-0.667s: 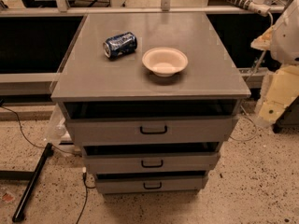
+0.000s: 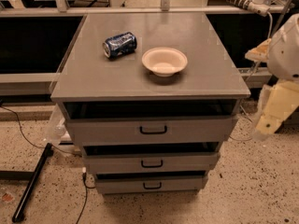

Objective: Open bottom drawer

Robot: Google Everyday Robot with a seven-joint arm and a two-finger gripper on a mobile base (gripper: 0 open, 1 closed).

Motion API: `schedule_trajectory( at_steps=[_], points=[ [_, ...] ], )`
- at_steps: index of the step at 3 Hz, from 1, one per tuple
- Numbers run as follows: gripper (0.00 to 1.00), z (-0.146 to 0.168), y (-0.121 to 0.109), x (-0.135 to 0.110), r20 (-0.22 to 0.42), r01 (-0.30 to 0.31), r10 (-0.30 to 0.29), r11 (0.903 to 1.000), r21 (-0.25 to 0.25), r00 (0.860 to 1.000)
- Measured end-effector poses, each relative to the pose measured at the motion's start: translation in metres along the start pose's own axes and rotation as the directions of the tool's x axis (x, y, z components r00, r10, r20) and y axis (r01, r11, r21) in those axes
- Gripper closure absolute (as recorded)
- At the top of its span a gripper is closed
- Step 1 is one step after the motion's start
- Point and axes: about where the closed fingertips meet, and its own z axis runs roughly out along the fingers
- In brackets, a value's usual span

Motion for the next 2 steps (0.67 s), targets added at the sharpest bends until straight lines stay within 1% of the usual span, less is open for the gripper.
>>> schedule_trajectory(
  at_steps=[1, 2],
  points=[
    [0.00, 0.037, 0.031, -0.004, 0.077, 0.087, -0.085, 0.9960, -0.022, 0.993],
    [0.00, 0.095, 0.057, 0.000, 0.128, 0.179, -0.175, 0.9836, -0.024, 0.976]
  ],
)
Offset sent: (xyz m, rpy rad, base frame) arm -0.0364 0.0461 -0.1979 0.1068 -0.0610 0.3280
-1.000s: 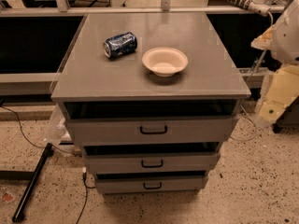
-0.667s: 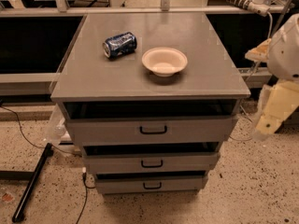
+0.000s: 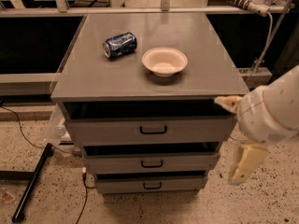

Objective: Open bottom drawer

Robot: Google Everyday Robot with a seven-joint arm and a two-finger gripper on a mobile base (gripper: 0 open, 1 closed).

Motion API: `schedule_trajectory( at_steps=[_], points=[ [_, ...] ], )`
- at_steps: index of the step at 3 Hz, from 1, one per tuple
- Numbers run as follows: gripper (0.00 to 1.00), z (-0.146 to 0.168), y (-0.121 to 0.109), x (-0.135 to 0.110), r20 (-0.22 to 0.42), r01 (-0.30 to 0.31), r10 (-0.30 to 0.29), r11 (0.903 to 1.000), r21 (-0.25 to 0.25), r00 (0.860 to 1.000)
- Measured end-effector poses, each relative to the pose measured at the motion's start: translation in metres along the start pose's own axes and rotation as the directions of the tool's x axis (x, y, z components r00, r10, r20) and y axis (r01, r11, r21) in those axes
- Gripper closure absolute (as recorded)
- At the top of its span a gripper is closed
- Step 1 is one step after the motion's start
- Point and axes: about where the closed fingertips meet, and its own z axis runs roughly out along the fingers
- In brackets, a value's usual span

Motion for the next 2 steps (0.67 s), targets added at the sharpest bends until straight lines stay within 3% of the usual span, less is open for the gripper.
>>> schedule_trajectory(
  at_steps=[1, 2],
  points=[
    [0.00, 0.068, 0.020, 0.013, 0.015, 0.051, -0.051, 0.9987, -0.007, 0.999],
    [0.00, 0.131, 0.001, 0.038, -0.048, 0.071, -0.070, 0.9968, 0.036, 0.996]
  ],
)
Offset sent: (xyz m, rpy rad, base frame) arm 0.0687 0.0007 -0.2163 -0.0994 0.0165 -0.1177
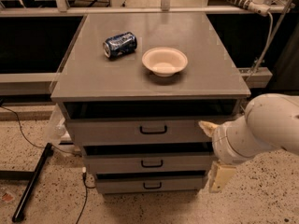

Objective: Open bottom drawer

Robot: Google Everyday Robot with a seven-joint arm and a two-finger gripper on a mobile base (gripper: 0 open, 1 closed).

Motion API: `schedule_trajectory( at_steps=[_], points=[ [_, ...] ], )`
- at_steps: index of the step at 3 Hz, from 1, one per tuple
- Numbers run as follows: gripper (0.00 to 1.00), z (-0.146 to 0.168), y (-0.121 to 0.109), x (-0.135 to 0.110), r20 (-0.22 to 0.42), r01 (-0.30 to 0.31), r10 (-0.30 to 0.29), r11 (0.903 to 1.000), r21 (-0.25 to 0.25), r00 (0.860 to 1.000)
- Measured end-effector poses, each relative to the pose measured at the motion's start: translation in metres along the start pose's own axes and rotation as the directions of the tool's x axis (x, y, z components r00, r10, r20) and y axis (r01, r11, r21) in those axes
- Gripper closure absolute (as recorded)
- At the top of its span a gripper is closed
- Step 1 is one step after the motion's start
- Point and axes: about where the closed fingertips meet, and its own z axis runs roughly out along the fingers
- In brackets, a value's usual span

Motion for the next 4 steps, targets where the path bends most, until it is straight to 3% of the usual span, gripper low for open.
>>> schedule_trajectory(
  at_steps=[2, 4],
  points=[
    [0.00, 0.016, 0.004, 0.004, -0.011, -0.008, 0.008, 1.0000, 0.003, 1.000],
    [0.00, 0.128, 0.023, 0.081, -0.036, -0.054, 0.055, 0.9976, 0.044, 0.998]
  ],
)
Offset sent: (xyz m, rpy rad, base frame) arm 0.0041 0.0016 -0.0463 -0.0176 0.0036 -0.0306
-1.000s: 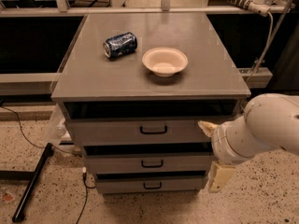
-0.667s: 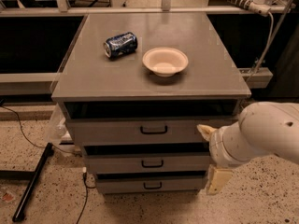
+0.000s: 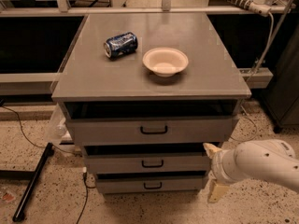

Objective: Open bottom drawer

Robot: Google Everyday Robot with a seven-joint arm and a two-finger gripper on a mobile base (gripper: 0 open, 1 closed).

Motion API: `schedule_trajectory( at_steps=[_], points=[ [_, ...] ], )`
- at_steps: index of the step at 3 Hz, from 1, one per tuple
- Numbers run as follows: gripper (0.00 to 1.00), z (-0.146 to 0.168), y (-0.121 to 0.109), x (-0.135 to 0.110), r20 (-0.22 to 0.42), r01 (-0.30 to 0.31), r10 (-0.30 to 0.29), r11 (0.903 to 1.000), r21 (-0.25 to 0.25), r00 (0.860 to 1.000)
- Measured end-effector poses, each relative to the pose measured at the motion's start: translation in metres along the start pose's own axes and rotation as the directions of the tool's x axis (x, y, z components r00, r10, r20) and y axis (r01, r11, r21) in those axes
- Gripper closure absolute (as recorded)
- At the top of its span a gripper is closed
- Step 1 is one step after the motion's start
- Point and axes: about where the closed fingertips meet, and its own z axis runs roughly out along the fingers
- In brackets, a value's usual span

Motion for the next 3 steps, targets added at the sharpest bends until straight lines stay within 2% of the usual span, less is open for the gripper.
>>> schedule_trajectory(
  at_steps=[1, 2, 3],
  points=[
    [0.00, 0.047, -0.012, 0.034, 0.040, -0.041, 0.038, 0.9957, 0.083, 0.999],
    [0.00, 0.092, -0.006, 0.059, 0.132, -0.100, 0.085, 0.9884, 0.114, 0.988],
    [0.00, 0.091, -0.006, 0.058, 0.132, -0.100, 0.084, 0.9884, 0.115, 0.988]
  ],
)
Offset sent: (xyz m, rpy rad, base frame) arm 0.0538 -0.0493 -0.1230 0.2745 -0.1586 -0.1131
